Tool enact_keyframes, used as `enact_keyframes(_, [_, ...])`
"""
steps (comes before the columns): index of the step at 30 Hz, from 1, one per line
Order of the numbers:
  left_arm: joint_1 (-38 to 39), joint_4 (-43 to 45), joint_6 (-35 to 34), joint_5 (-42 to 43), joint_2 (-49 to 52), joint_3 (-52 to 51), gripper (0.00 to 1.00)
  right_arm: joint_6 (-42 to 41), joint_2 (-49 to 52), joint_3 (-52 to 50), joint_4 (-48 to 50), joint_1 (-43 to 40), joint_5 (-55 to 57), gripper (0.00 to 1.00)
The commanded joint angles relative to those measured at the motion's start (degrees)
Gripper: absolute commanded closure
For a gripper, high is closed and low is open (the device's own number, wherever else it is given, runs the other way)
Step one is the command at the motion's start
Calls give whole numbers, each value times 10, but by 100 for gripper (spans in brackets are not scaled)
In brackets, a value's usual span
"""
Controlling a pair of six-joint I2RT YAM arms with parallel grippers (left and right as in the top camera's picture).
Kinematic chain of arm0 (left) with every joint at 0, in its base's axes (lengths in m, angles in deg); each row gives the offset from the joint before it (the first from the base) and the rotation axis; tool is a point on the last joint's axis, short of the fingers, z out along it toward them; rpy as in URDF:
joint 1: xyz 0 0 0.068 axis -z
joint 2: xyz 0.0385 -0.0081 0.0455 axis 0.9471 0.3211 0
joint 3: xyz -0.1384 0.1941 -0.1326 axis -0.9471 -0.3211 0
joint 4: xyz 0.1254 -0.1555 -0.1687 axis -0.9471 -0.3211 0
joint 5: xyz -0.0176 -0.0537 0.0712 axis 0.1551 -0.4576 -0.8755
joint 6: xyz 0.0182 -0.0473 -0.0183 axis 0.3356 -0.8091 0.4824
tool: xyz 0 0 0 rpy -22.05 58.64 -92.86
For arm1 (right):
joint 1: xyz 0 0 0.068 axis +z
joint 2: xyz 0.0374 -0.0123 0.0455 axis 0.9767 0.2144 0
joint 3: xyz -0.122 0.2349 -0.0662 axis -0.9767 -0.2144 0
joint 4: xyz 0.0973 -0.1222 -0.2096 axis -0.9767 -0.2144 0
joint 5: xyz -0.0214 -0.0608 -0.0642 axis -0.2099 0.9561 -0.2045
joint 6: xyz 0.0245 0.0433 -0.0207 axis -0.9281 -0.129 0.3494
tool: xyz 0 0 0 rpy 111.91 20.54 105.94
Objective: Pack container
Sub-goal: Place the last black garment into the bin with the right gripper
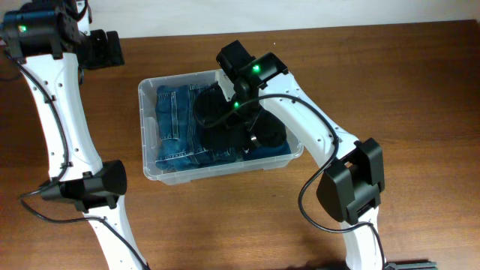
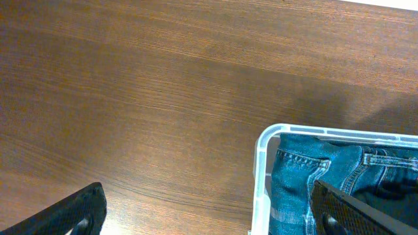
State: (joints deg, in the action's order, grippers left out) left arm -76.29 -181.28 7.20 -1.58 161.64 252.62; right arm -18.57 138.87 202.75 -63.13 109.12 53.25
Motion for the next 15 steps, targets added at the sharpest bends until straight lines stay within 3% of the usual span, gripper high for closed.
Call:
enact_keyframes(1, [-4,0,9,-5,-7,0,1,-1,-3,-3,9,3,-1,7])
enact_keyframes(3, [-4,0,9,-5,-7,0,1,-1,-3,-3,16,2,-1,1])
enact_keyframes(7, [-4,0,9,-5,-7,0,1,9,-3,38,8,2,1,2])
enact_keyframes(15, [-4,0,9,-5,-7,0,1,12,-3,243,-96,2,136,2])
